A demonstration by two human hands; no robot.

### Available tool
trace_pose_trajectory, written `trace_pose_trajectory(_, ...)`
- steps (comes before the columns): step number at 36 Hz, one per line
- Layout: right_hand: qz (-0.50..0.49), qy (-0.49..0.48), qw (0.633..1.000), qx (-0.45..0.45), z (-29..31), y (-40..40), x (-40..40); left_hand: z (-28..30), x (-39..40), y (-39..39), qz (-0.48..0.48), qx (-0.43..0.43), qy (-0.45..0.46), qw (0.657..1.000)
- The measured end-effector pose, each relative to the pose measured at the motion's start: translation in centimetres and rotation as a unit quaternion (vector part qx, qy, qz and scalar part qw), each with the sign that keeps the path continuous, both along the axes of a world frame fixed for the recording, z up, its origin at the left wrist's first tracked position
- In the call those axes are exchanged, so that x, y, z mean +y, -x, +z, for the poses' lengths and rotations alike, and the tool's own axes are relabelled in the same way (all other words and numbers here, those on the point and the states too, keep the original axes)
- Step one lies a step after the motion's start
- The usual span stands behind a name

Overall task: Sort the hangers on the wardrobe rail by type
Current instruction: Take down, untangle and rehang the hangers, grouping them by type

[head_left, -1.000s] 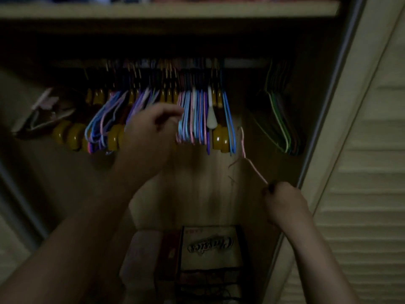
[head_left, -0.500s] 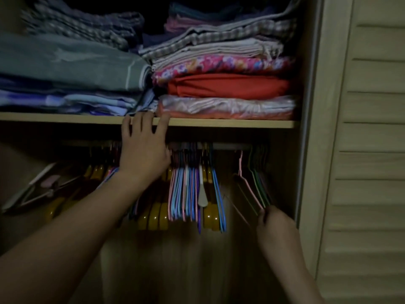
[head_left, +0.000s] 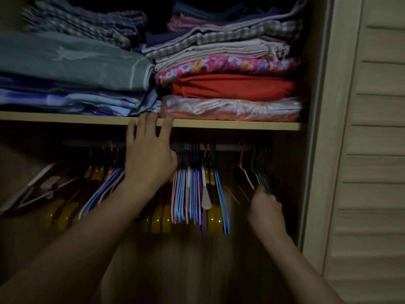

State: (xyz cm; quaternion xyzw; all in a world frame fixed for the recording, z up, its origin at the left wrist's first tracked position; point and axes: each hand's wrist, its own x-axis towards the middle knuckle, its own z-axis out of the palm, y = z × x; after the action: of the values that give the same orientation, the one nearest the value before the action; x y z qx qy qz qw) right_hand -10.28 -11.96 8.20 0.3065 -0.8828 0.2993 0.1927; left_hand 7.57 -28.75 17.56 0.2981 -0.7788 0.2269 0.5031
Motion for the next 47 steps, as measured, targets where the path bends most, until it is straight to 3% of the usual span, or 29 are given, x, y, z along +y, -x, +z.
trace_pose_trajectory(12, 0.000, 0.011, 0.995, 0.104, 0.6, 1.0, -0.4, -0.1, 0.0, 0.4, 0.005, 0.012, -0.007, 1.000)
trace_pose_trajectory(21, -0.006, -0.168, 0.981, 0.098, -0.2, 3.5, -2.0, 0.0, -0.1, 0.0, 0.000, 0.005, -0.001, 1.000)
trace_pose_trajectory(30, -0.028, -0.200, 0.975, 0.088, 0.0, 5.5, -1.1, -0.3, -0.3, 0.5, 0.012, 0.009, -0.005, 1.000)
trace_pose_trajectory(33, -0.047, -0.178, 0.975, 0.121, 0.3, 5.0, -0.8, -0.4, -0.4, 0.7, 0.017, 0.010, -0.006, 1.000)
trace_pose_trajectory(36, -0.007, -0.067, 0.979, 0.193, 0.2, 4.4, -1.0, -0.5, -0.6, 0.9, 0.025, 0.007, -0.006, 1.000)
trace_pose_trajectory(37, 0.032, -0.030, 0.985, 0.169, 0.1, 4.0, -1.1, -0.6, -0.6, 0.9, 0.027, 0.006, -0.007, 1.000)
trace_pose_trajectory(39, 0.111, 0.001, 0.994, 0.019, 0.1, 3.1, -2.1, -0.6, -0.7, 1.1, 0.031, 0.006, -0.008, 0.999)
trace_pose_trajectory(42, 0.179, 0.003, 0.965, -0.189, -0.6, 2.2, -3.8, -0.6, -0.7, 1.1, 0.034, 0.004, -0.008, 0.999)
trace_pose_trajectory(47, 0.201, 0.038, 0.950, -0.237, -2.5, 1.4, -4.5, -0.5, -0.7, 0.8, 0.031, -0.001, -0.004, 1.000)
